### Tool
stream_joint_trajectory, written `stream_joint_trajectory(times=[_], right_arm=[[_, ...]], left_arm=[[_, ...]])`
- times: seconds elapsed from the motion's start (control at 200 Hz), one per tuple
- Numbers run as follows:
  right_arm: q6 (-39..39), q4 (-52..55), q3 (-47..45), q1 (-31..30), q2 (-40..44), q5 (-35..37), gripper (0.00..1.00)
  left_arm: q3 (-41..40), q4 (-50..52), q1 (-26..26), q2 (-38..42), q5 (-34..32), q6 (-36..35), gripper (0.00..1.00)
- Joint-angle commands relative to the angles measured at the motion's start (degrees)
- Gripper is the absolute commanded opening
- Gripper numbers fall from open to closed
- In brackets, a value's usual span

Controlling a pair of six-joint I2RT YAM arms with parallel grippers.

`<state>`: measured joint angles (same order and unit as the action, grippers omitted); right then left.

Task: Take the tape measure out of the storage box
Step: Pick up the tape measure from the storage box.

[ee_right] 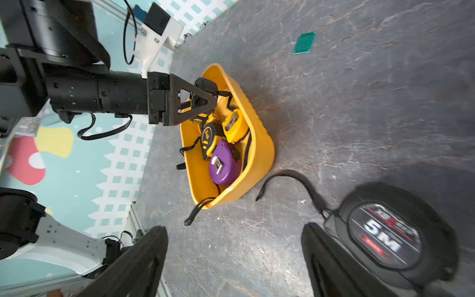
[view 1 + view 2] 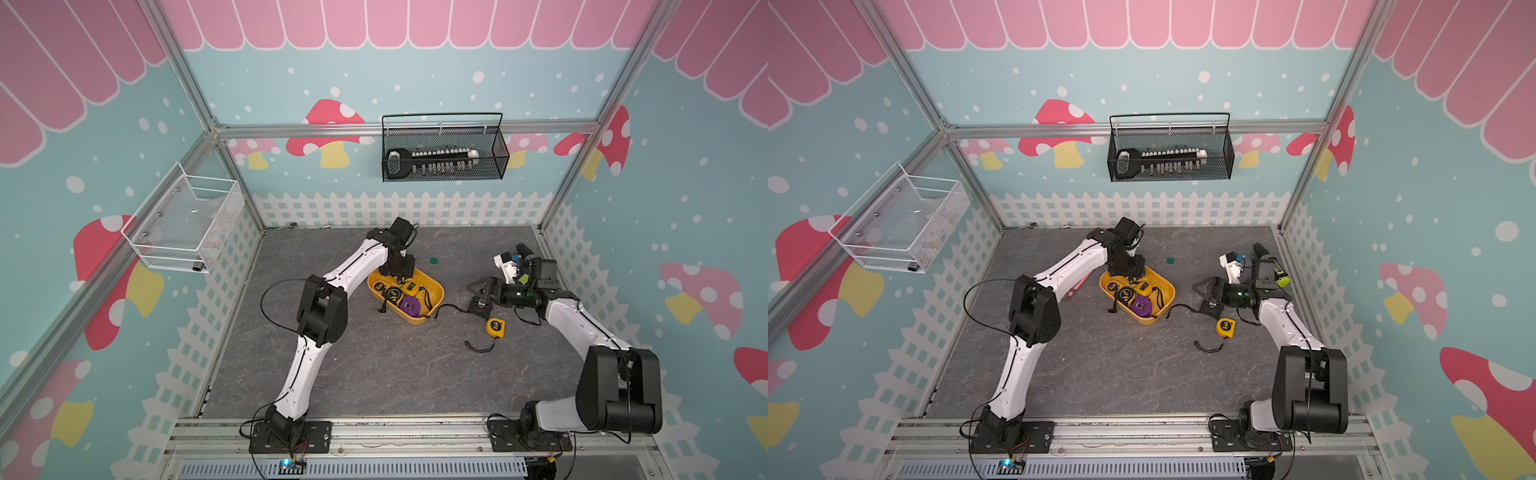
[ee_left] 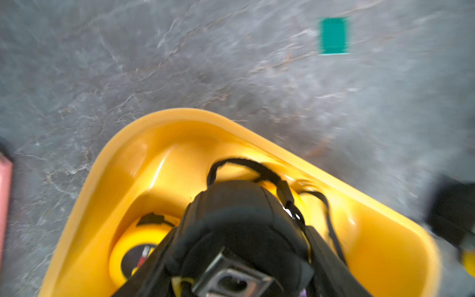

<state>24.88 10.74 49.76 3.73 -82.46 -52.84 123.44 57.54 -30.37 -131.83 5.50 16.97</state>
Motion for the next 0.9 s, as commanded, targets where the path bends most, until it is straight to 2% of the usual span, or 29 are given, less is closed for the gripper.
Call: stream_joint_trajectory(times=[0.0, 0.235, 0.42, 0.75, 0.891], right_arm=[[8.1, -8.1, 1.5, -1.6, -2.7, -6.5, 0.87], [17.7, -18.7, 4.2, -6.6, -8.0, -11.9, 0.89], [23.2, -22.6, 5.5, -8.9, -11.4, -14.6, 0.89], [25.7, -22.5, 5.5, -12.3, -14.1, -14.6, 0.88], [30.7, -28.8, 4.6, -13.6, -14.7, -14.4, 0.88]], left_arm=[[-1.9, -1.7, -1.0, 4.7, 6.6, -4.1, 0.35], [-6.3, -1.6, -2.7, 10.1, 18.0, -10.4, 0.34], [-9.2, -1.7, -3.8, 13.4, 22.9, -16.2, 0.34], [-10.0, -1.6, -6.2, 16.3, 24.9, -21.1, 0.34], [-9.9, -1.6, -7.1, 16.4, 24.3, -22.0, 0.34]])
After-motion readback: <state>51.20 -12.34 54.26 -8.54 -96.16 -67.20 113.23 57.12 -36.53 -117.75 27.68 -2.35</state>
